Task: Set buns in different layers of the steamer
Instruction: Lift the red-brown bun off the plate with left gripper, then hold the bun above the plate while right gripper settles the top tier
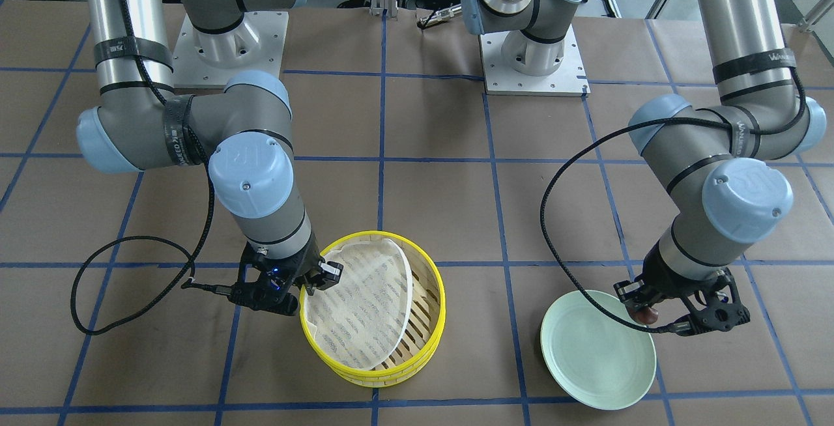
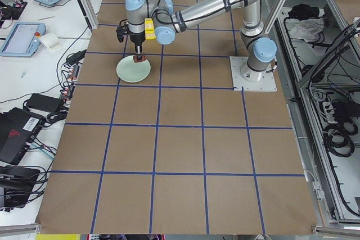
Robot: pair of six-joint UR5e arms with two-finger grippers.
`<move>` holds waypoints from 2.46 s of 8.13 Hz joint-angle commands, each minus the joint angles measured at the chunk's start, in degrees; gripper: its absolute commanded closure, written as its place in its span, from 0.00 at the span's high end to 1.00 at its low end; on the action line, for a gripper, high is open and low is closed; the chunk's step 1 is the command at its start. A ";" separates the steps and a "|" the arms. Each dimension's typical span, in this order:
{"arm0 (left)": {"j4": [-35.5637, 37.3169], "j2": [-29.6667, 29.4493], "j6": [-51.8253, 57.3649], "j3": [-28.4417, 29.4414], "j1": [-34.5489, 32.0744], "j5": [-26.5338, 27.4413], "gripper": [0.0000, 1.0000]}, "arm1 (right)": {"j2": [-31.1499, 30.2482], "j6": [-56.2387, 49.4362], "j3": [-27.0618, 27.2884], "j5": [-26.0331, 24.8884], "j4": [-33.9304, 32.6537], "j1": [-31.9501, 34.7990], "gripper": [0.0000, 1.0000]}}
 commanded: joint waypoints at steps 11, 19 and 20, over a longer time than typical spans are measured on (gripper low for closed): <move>-3.03 4.38 0.02 0.02 -5.34 0.38 0.00 | -0.26 1.55 0.01 1.33 0.06 0.00 0.00; -3.03 4.29 -0.07 -0.15 -5.34 0.38 0.00 | -0.17 1.46 0.19 1.24 0.06 0.00 0.00; -3.03 4.29 -0.07 -0.15 -5.34 0.38 0.00 | -0.17 1.46 0.28 1.32 0.06 0.00 0.00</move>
